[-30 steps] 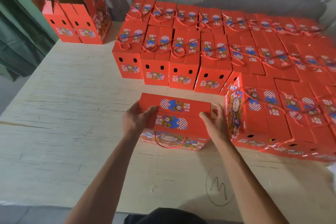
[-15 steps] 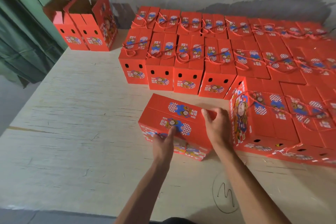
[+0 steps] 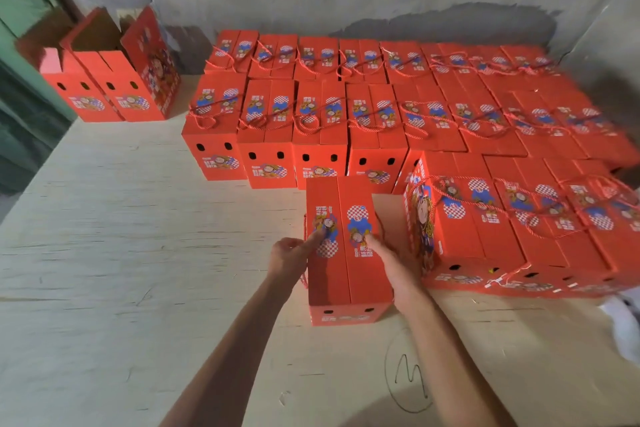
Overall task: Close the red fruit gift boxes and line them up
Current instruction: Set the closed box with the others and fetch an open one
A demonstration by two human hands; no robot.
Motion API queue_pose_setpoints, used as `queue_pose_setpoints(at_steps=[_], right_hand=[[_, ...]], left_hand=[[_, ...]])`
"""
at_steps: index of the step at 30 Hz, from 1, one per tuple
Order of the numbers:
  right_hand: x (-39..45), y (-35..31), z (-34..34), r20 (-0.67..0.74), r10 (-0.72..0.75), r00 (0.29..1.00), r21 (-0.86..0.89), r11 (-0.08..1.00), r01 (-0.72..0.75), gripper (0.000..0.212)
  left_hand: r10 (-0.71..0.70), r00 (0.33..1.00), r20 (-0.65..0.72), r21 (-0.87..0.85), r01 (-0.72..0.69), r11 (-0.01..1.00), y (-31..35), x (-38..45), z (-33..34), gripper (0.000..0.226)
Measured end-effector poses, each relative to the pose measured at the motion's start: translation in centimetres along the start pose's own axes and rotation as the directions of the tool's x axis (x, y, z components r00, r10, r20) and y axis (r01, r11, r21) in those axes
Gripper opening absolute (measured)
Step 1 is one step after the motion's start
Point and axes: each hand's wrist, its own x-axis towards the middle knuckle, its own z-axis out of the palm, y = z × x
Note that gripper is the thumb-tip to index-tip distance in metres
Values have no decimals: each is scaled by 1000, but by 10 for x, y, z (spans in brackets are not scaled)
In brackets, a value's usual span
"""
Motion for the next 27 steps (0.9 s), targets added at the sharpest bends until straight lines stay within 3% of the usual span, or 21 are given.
queue_pose_setpoints(at_steps=[3,5,7,9,12,15,17,19,23,25,27], right_hand=[[5,-12,2,-127,-77,989,32,996,81,32],[-3,-29,8,-215,-294,932,-97,955,279,26],[-14,-49,19,-149,-490,859,-199,866,459,33],[-21,-67,37,8,-556,831,-209,812,545,35],[-34,-86,63,150,-436,887,-140,879,456,49],[-36,-93,66,233,-283,931,-87,947,310,75],[-36,-99,63,261,-246,934,-100,955,279,78],[-33,-108,59,176,-291,940,-129,940,315,70],[-22,-136,52,-96,-383,919,-33,924,382,47],[-17,-148,41,-157,-381,911,-14,923,383,38],[-14,-156,33,-161,-386,908,22,919,395,45]], left_hand=[[99,995,13,-29,-99,995,6,-4,-5,51],[214,976,26,-88,-211,974,20,-13,-5,39],[348,937,40,-119,-341,933,41,-22,-4,33],[493,868,57,-92,-487,869,67,-31,-2,39],[626,778,50,-41,-625,780,95,-37,-5,42],[651,754,88,74,-657,750,98,-33,-13,31],[660,730,175,120,-681,722,95,-33,-12,27],[678,696,238,134,-715,687,95,-34,-5,27],[707,692,142,215,-719,661,95,-31,17,38],[682,712,167,221,-701,678,86,-29,27,35],[663,723,193,239,-690,683,77,-26,36,24]])
